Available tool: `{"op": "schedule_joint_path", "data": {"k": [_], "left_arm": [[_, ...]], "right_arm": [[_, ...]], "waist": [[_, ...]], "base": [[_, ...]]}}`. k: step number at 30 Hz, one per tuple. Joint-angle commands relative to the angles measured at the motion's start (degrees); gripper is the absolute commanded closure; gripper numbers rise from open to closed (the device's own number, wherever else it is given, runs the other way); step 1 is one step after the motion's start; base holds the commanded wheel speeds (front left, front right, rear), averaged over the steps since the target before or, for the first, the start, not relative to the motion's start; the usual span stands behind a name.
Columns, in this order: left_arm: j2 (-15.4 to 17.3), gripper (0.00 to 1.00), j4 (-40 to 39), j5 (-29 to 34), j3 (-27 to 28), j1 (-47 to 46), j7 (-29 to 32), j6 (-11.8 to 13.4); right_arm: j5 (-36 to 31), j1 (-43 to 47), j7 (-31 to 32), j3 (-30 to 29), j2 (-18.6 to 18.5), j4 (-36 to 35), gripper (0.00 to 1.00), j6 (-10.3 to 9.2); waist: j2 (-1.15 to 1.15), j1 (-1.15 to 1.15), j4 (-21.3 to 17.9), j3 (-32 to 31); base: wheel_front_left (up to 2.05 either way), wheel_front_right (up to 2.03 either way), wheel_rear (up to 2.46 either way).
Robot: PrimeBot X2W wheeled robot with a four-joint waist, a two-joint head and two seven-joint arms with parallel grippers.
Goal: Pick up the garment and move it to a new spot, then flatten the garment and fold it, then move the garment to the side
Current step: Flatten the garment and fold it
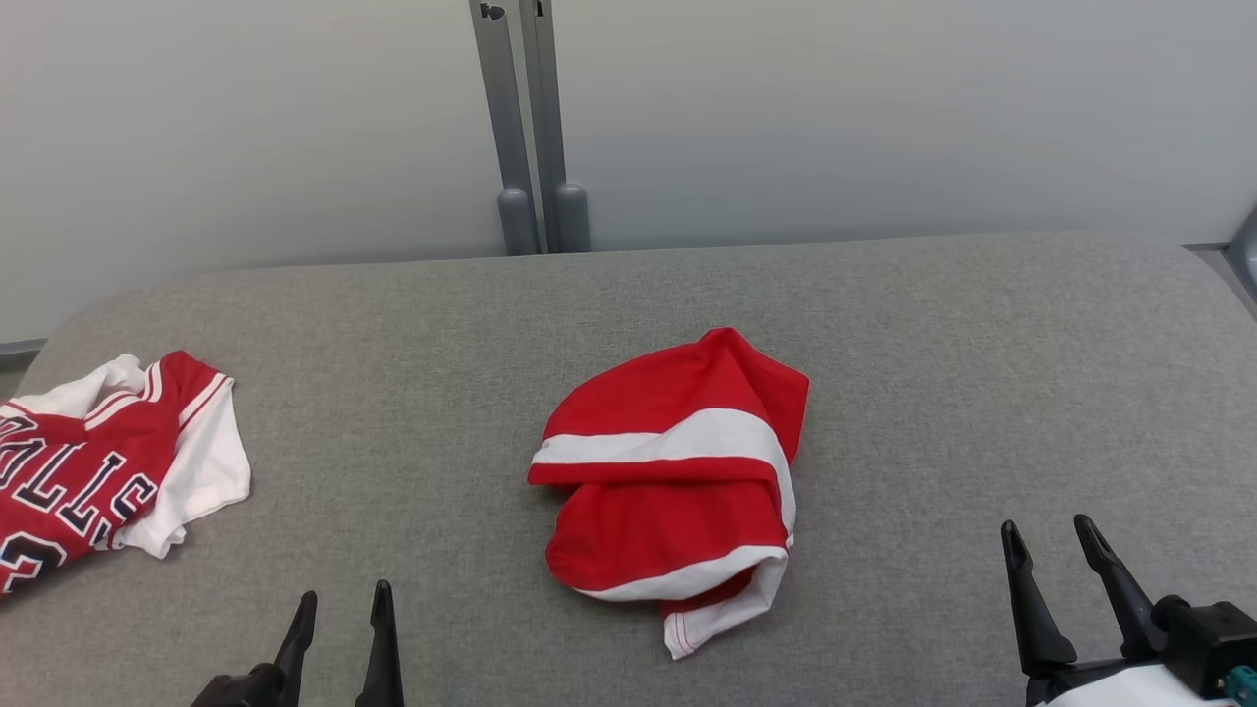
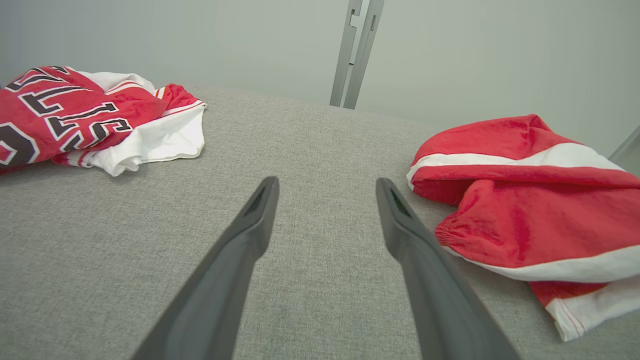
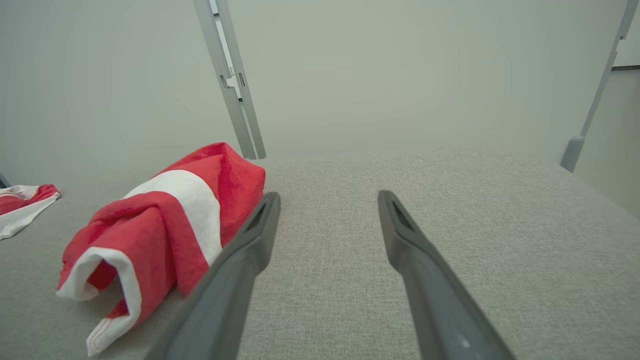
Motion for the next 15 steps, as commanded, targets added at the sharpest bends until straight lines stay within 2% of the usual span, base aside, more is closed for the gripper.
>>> {"op": "schedule_joint_path", "data": {"k": [1, 6, 10, 15], "left_arm": [[0.1, 0.0, 0.1, 0.7, 0.3, -0.5, -0.2, -0.7], [0.7, 0.0, 2.0, 1.8, -0.2, -4.4, 0.5, -2.5], [0.0, 0.0, 5.0, 1.3, -1.8, -11.2, 5.5, -3.7], [-0.8, 0.0, 10.5, -0.7, -3.4, -21.0, 14.7, -5.6]], "right_arm": [[0.1, 0.2, -0.2, 0.2, -0.4, 0.0, 0.0, 0.0], [0.1, -0.6, -0.2, 0.7, -0.8, -0.2, 0.0, 0.0], [0.1, -1.5, -0.2, 1.8, -1.2, 0.1, 0.0, 0.0], [0.2, -3.5, -0.2, 3.1, -1.3, 0.3, 0.0, 0.0]], "waist": [[0.0, 0.0, -0.5, 0.1], [0.0, 0.0, -2.1, 1.2], [0.0, 0.0, -3.9, 2.7], [0.0, 0.0, -7.2, 5.4]], "base": [[0.0, 0.0, 0.0], [0.0, 0.0, 0.0], [0.0, 0.0, 0.0], [0.0, 0.0, 0.0]]}}
